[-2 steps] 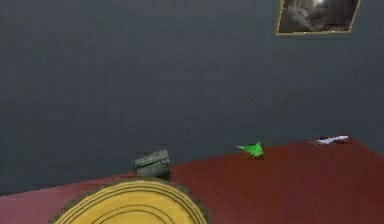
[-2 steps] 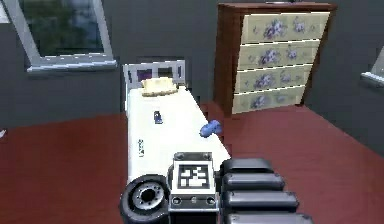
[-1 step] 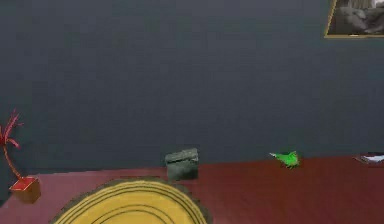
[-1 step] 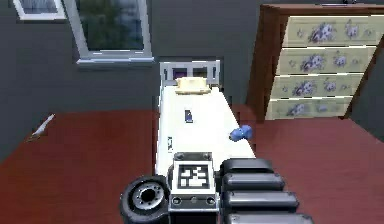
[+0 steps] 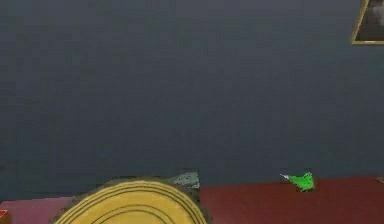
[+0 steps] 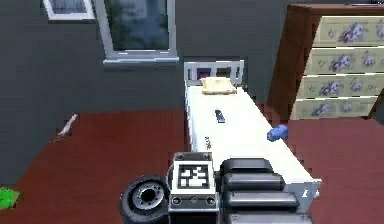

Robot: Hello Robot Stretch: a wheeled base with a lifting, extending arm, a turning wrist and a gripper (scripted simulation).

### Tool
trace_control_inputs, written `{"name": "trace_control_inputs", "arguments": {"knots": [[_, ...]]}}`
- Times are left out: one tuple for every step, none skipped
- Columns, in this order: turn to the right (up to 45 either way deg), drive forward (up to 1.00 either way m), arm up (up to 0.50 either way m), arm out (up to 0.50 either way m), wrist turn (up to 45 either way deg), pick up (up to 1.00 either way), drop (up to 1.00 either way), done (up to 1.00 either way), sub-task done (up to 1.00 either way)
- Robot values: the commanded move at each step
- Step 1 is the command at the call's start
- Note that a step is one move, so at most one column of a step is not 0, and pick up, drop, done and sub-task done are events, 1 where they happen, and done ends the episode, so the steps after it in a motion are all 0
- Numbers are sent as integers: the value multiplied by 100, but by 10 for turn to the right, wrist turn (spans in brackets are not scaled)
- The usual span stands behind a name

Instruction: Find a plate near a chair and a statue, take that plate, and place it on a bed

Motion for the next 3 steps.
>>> {"name": "trace_control_inputs", "arguments": {"knots": [[360,0,0,0,0,0,0,0,0],[0,65,0,0,0,0,0,0,0],[450,0,0,0,0,0,0,0,0]]}}
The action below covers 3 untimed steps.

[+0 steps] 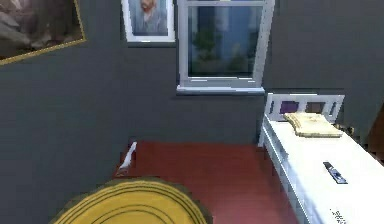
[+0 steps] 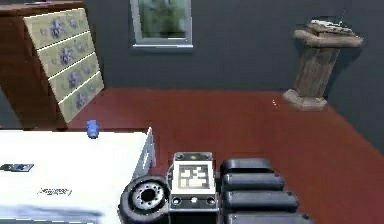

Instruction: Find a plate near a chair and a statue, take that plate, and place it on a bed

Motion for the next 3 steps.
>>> {"name": "trace_control_inputs", "arguments": {"knots": [[60,0,0,0,0,0,0,0,0],[0,100,0,0,0,0,0,0,0],[0,20,0,0,0,0,0,0,0]]}}
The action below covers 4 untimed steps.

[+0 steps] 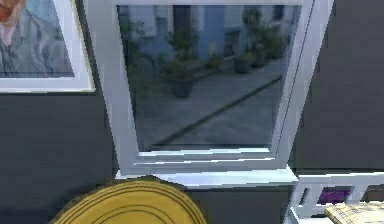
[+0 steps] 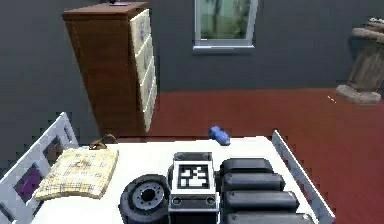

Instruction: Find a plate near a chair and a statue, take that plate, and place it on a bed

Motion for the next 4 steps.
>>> {"name": "trace_control_inputs", "arguments": {"knots": [[450,0,0,0,0,0,0,0,0],[450,0,0,0,0,0,0,0,0],[450,0,0,0,0,0,0,0,0],[360,0,0,0,0,0,0,0,0]]}}
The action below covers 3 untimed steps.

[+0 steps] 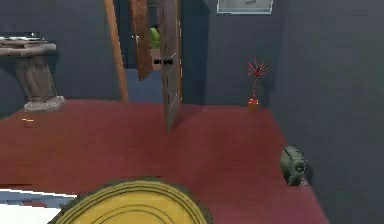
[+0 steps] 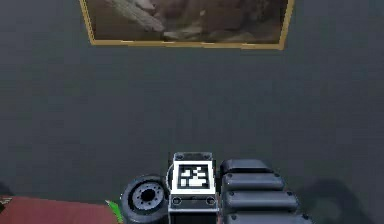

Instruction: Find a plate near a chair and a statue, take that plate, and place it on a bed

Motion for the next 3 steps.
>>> {"name": "trace_control_inputs", "arguments": {"knots": [[-450,0,0,0,0,0,0,0,0],[-450,0,0,0,0,0,0,0,0],[-450,0,0,0,0,0,0,0,0]]}}
